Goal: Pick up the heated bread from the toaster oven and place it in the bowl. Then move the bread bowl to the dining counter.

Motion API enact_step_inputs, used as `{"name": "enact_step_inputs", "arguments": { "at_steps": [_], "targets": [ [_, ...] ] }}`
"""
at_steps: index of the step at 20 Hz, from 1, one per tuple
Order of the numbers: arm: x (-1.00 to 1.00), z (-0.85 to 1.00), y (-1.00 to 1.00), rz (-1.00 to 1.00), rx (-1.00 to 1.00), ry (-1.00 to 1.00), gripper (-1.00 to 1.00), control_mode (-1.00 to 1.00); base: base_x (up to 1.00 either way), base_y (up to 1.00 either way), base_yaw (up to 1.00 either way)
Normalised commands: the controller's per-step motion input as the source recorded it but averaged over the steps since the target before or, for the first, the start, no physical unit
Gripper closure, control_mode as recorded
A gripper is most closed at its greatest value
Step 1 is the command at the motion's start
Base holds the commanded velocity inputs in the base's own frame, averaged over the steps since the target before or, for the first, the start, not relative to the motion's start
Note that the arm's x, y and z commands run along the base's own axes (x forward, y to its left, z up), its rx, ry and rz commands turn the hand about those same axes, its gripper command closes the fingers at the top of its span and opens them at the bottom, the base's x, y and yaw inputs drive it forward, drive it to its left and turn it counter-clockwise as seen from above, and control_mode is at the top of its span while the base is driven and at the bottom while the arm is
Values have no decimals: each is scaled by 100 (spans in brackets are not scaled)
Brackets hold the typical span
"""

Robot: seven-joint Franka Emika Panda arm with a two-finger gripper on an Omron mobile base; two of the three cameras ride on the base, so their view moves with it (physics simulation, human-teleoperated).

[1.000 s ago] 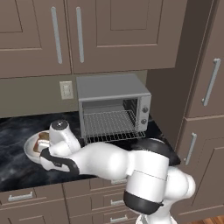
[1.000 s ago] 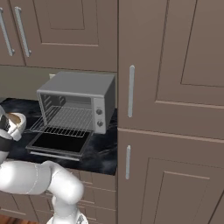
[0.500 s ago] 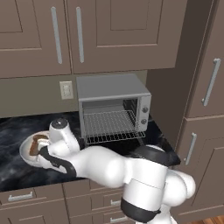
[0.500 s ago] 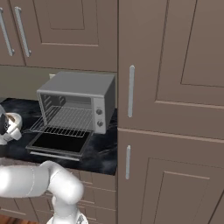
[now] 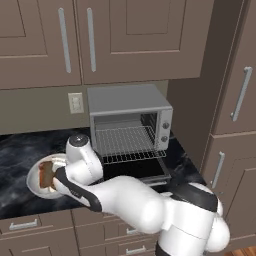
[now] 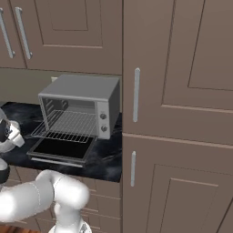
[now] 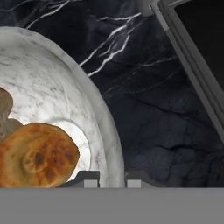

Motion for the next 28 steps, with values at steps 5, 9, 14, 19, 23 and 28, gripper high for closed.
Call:
{"name": "enact_step_inputs", "arguments": {
  "at_steps": [5,9,14,19,23,28],
  "targets": [
    [-53,63,-43,0,8,-27,100,-100,0,0,0],
    [-51,68,-63,-4,10,-29,100,-100,0,0,0],
    [-42,73,-69,-12,9,-13,100,-100,0,0,0],
    [-30,77,-75,-17,3,1,100,-100,0,0,0],
    [-44,79,-93,-17,2,7,100,-100,0,0,0],
    [-40,61,-93,-16,0,12,100,-100,0,0,0]
  ]
}}
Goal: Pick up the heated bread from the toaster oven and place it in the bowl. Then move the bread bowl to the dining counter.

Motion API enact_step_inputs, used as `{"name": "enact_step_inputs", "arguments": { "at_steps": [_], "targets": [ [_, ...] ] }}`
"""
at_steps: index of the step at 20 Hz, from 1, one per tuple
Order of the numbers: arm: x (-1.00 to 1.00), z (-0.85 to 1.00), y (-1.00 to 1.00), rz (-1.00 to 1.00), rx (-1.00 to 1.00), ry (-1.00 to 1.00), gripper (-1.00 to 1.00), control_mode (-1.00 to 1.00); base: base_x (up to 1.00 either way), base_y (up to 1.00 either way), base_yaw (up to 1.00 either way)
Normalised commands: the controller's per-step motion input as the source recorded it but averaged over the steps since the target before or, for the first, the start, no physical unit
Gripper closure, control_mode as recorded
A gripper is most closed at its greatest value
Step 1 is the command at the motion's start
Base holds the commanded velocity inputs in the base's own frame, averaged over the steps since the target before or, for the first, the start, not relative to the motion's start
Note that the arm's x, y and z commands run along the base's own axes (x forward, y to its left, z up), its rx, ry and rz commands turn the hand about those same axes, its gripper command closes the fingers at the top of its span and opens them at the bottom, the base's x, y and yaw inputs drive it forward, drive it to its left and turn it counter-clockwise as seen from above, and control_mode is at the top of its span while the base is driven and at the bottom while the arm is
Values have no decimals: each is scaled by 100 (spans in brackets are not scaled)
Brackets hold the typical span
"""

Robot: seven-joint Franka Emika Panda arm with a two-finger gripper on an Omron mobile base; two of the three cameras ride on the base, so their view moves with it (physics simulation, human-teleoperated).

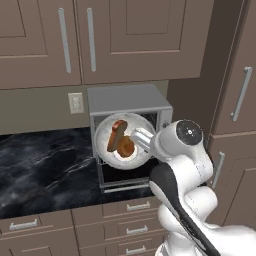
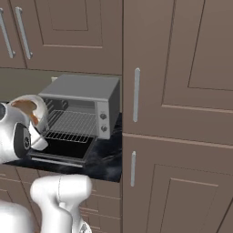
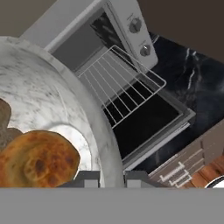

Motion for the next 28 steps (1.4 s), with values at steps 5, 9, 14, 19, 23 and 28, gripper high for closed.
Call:
{"name": "enact_step_inputs", "arguments": {
  "at_steps": [5,9,14,19,23,28],
  "targets": [
    [-18,40,-58,-8,0,9,100,-100,0,0,0],
    [-7,0,-31,0,3,0,100,-100,0,0,0],
    [0,0,-3,0,0,0,100,-100,0,0,0],
    [0,0,0,0,0,0,100,-100,0,0,0],
    [0,0,0,0,0,0,100,100,-26,-5,2],
    [0,0,0,0,0,0,100,100,-80,-25,29]
  ]
}}
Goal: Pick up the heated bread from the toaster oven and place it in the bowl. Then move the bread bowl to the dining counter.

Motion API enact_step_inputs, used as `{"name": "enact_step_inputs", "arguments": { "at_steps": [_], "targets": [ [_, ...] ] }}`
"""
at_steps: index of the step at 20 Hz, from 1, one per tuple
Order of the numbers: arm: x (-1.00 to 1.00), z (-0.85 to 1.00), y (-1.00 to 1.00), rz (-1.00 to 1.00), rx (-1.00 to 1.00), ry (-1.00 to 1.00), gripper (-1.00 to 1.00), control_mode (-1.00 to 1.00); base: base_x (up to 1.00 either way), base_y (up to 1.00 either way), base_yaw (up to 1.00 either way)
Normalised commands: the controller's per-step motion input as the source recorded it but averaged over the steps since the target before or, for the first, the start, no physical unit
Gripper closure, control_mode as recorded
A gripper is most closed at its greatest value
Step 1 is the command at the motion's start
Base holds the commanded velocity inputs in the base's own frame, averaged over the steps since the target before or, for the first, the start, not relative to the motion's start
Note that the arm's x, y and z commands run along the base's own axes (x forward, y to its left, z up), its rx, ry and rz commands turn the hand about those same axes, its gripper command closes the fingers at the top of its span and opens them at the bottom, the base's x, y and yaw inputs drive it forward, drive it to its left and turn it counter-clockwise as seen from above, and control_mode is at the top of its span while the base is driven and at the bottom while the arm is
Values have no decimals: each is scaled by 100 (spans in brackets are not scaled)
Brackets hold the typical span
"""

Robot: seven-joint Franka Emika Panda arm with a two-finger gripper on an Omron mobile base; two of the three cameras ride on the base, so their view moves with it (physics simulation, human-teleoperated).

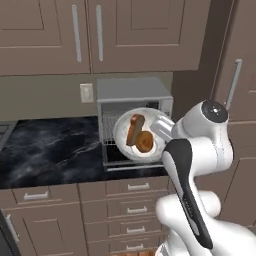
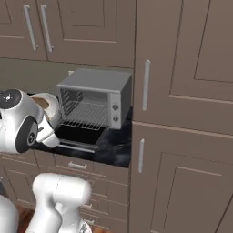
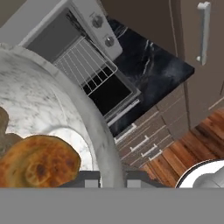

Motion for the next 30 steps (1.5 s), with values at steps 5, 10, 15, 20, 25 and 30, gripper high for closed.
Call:
{"name": "enact_step_inputs", "arguments": {
  "at_steps": [5,10,15,20,25,30],
  "targets": [
    [0,0,0,0,0,0,100,100,-71,-9,63],
    [0,0,0,0,0,0,100,100,-47,-5,98],
    [0,0,0,0,0,0,100,100,-8,0,100],
    [0,0,0,0,0,0,100,100,0,0,100],
    [0,0,0,0,0,0,100,100,17,17,91],
    [0,0,0,0,0,0,100,100,52,62,69]
  ]
}}
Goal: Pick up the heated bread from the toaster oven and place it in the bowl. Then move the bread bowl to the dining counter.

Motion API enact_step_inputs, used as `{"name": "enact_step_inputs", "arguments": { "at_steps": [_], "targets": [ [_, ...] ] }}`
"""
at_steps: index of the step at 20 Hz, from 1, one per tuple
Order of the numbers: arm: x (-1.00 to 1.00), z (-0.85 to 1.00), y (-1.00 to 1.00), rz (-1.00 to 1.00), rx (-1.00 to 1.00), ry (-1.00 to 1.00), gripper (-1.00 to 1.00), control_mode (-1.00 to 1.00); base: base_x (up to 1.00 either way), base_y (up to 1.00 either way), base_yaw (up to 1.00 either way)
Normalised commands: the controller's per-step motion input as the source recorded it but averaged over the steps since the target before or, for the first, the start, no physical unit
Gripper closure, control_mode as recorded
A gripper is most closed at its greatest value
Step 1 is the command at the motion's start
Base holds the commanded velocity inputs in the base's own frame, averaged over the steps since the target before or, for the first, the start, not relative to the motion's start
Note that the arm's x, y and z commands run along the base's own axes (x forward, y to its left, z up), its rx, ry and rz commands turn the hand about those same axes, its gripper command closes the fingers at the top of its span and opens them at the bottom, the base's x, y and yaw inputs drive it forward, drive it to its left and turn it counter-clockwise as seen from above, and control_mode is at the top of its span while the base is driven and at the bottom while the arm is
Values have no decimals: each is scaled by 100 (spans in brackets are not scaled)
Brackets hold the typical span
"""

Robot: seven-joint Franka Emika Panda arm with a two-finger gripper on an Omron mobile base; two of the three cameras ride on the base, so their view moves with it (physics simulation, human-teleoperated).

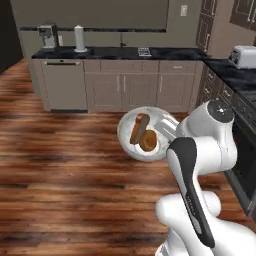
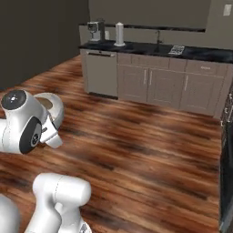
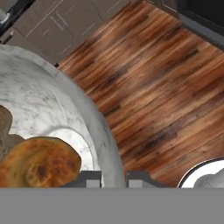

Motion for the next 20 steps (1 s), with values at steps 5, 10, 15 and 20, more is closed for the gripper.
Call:
{"name": "enact_step_inputs", "arguments": {
  "at_steps": [5,10,15,20],
  "targets": [
    [0,0,0,0,0,0,100,100,78,98,52],
    [0,0,0,0,0,0,100,100,100,94,29],
    [0,0,0,0,0,0,100,100,100,67,8],
    [0,0,0,0,0,0,100,100,100,62,0]
  ]
}}
